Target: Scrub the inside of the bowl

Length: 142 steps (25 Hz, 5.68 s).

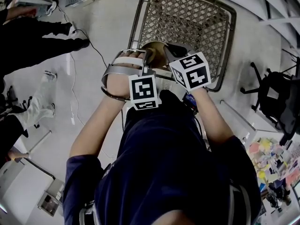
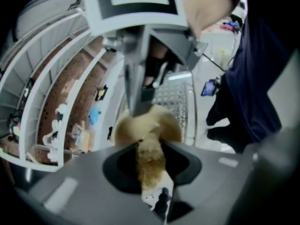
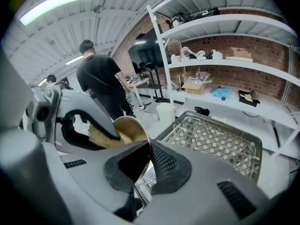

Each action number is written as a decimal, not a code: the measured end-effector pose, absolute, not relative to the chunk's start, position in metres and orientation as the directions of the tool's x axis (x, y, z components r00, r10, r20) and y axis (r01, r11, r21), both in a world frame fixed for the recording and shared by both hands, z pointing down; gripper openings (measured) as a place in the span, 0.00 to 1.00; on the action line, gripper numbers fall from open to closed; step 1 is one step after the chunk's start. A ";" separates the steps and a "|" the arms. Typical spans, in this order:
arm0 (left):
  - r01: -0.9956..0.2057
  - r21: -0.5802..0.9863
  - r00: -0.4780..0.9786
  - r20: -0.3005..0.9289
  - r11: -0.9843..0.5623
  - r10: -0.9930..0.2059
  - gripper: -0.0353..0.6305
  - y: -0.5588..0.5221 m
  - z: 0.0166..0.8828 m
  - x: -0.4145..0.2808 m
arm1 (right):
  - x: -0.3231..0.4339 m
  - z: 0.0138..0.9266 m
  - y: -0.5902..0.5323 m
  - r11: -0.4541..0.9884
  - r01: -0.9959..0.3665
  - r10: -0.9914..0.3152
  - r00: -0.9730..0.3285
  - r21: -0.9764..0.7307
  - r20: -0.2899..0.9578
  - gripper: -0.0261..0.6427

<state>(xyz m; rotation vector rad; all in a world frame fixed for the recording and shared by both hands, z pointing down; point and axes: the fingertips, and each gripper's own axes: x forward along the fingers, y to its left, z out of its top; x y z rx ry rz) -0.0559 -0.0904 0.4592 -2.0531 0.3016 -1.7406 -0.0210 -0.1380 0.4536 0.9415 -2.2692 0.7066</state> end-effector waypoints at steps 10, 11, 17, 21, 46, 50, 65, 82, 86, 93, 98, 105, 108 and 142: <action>0.074 -0.485 0.236 0.858 -0.872 -0.457 0.20 -0.100 0.450 -0.045 | -0.030 0.451 -0.135 0.637 -0.729 -0.428 -0.603 -0.248 0.673 0.06; 0.073 -0.476 0.222 0.865 -0.877 -0.451 0.20 -0.099 0.452 -0.051 | -0.027 0.452 -0.136 0.632 -0.735 -0.433 -0.598 -0.247 0.674 0.06; 0.142 -0.422 0.239 0.893 -0.896 -0.382 0.20 -0.072 0.465 -0.041 | -0.020 0.446 -0.142 0.628 -0.739 -0.446 -0.597 -0.242 0.667 0.06; 0.101 -0.511 0.272 0.839 -0.853 -0.471 0.20 -0.098 0.448 -0.036 | -0.029 0.443 -0.138 0.642 -0.725 -0.434 -0.613 -0.251 0.661 0.06; 0.144 -0.405 0.258 0.896 -0.903 -0.361 0.20 -0.072 0.464 -0.037 | -0.018 0.444 -0.141 0.637 -0.732 -0.441 -0.603 -0.242 0.665 0.06; 0.105 -0.479 0.305 0.849 -0.871 -0.431 0.20 -0.092 0.447 -0.025 | -0.021 0.442 -0.139 0.637 -0.727 -0.435 -0.614 -0.256 0.659 0.06; -0.034 -0.423 0.477 0.789 -0.906 -0.386 0.20 -0.083 0.424 -0.008 | -0.009 0.427 -0.156 0.600 -0.746 -0.484 -0.626 -0.289 0.611 0.06; 0.112 -0.406 0.418 0.847 -0.907 -0.328 0.20 -0.072 0.434 -0.007 | -0.004 0.432 -0.144 0.605 -0.745 -0.481 -0.624 -0.282 0.616 0.06; 0.146 -0.380 0.364 0.879 -0.913 -0.308 0.20 -0.066 0.440 -0.028 | 0.005 0.433 -0.149 0.606 -0.755 -0.493 -0.603 -0.251 0.627 0.06; 0.234 -0.538 0.302 0.832 -0.810 -0.465 0.20 -0.092 0.424 -0.039 | -0.007 0.439 -0.138 0.640 -0.726 -0.452 -0.621 -0.252 0.641 0.06; 0.288 -0.591 0.339 0.799 -0.753 -0.497 0.20 -0.103 0.413 -0.025 | -0.018 0.437 -0.136 0.659 -0.705 -0.431 -0.639 -0.261 0.638 0.06; 0.270 -0.573 0.258 0.817 -0.774 -0.515 0.20 -0.106 0.420 -0.039 | -0.014 0.433 -0.142 0.657 -0.709 -0.441 -0.637 -0.255 0.633 0.06; 0.239 -0.519 0.221 0.852 -0.821 -0.474 0.20 -0.095 0.428 -0.051 | -0.008 0.431 -0.147 0.648 -0.721 -0.459 -0.627 -0.245 0.630 0.06; 0.041 -0.457 0.379 0.830 -0.888 -0.410 0.20 -0.065 0.424 -0.002 | -0.003 0.420 -0.128 0.639 -0.720 -0.468 -0.644 -0.271 0.606 0.06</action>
